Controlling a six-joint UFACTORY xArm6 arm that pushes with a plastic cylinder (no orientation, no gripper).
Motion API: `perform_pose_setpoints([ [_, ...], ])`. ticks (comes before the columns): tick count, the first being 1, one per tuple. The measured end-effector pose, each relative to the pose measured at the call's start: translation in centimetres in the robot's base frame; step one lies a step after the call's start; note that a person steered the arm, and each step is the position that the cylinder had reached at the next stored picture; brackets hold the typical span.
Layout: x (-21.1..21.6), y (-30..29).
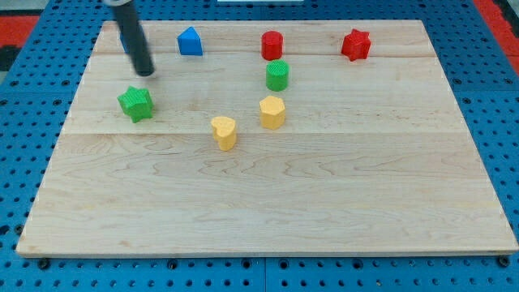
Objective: Move the green star slightly down
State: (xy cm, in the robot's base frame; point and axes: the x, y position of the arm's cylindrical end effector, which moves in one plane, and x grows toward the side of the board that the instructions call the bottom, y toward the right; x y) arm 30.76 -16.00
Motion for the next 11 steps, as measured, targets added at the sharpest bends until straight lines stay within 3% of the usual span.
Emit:
perform_pose_setpoints([
  [1,-0.3,5.2],
  [4,-3.8,8.2],
  [8,-2.2,6.5],
  [11,-2.1,1.4],
])
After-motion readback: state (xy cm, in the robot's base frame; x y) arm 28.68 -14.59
